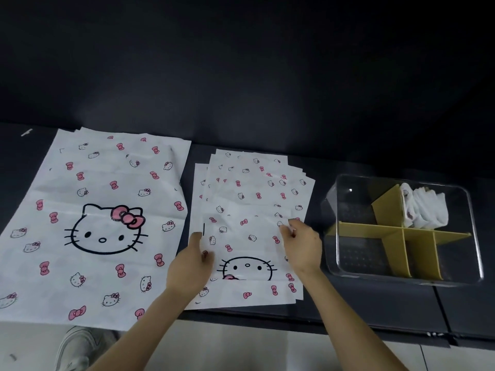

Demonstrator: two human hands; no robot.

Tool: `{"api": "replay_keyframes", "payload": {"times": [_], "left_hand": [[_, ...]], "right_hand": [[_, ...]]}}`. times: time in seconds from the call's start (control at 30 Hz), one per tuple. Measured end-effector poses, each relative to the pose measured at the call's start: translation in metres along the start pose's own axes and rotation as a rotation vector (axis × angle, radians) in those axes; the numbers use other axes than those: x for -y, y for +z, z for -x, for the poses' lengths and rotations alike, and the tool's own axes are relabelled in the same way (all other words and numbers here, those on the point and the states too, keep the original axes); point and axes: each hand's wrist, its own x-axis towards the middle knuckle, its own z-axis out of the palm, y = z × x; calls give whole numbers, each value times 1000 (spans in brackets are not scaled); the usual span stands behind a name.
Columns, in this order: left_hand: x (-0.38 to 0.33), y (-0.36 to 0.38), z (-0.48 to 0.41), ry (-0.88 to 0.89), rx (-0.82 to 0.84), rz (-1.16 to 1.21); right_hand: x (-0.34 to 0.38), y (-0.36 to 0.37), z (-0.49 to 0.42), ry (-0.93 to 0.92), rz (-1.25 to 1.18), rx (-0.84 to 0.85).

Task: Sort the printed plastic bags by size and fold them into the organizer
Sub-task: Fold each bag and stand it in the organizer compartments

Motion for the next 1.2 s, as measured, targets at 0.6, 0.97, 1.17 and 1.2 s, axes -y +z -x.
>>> {"api": "replay_keyframes", "payload": {"times": [0.6,0.97,1.17,1.2], "left_hand": [[26,2,8,331,-427,-449],[45,40,4,684,-80,-405],[42,38,1,689,-73,-402],[41,37,0,686,-69,-407]], "right_hand": [[-18,7,23,-145,60,129],[-14,-1,23,-36,5,134],[-12,0,22,0,-6,129],[-12,0,22,6,-10,123]]}}
